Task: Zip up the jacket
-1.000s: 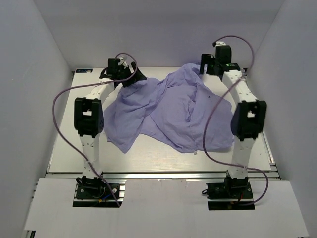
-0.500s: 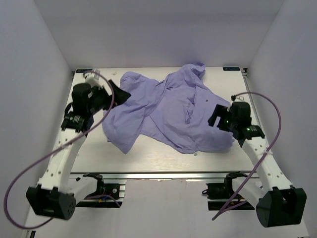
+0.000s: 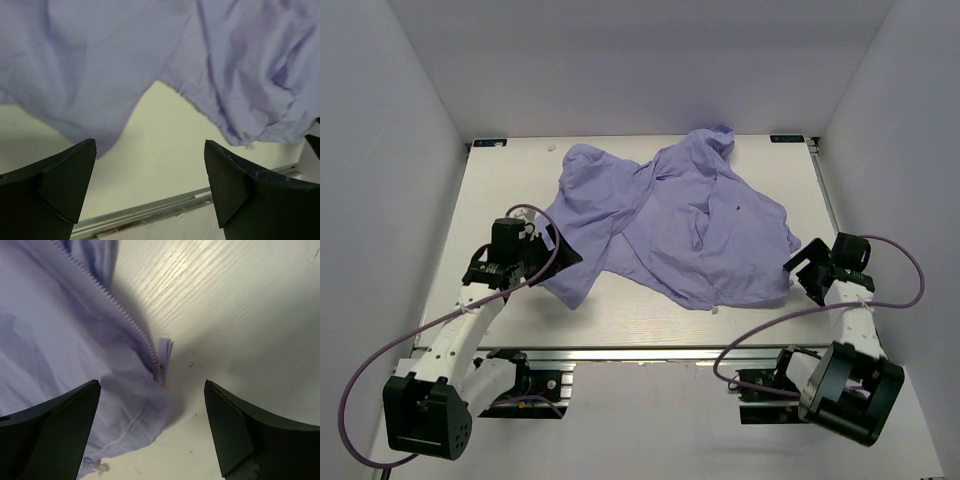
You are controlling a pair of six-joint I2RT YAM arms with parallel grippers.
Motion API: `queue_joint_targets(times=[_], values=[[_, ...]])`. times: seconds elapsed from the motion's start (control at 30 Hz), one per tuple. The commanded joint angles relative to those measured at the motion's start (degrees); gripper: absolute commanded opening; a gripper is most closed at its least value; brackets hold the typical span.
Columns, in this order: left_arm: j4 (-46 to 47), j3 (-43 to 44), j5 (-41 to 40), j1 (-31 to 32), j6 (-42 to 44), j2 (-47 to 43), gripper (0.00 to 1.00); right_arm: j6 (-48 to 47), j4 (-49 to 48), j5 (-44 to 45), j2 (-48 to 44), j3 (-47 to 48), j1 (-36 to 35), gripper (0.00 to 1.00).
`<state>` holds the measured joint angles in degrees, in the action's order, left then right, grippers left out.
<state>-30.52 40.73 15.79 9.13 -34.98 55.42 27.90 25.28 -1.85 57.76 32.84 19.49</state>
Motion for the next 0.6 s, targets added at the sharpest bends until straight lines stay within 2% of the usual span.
queue_joint_targets(times=[0.0, 0.33, 0.5, 0.57], values=[[-2.34, -1.35, -4.26, 0.01, 0.18, -0.93, 0.98, -0.21, -6.19, -2.73, 4.54, 1.69, 3.44, 0.89], [-2.88, -0.48, -7.44, -0.07, -0.26, 5.22, 0.98, 0.40, -20.16, -7.46, 20.90, 5.73, 4.68, 0.87], [-0.24, -0.56, -6.21, -0.07, -0.70, 8.21, 0.98, -4.25, -21.85, -21.59, 26.52, 7.42, 4.16, 0.68], [1.25, -1.52, -5.86, -0.07, -0.79, 8.65, 0.98, -4.00, -23.60, -22.58, 26.36, 4.19, 4.07, 0.61]])
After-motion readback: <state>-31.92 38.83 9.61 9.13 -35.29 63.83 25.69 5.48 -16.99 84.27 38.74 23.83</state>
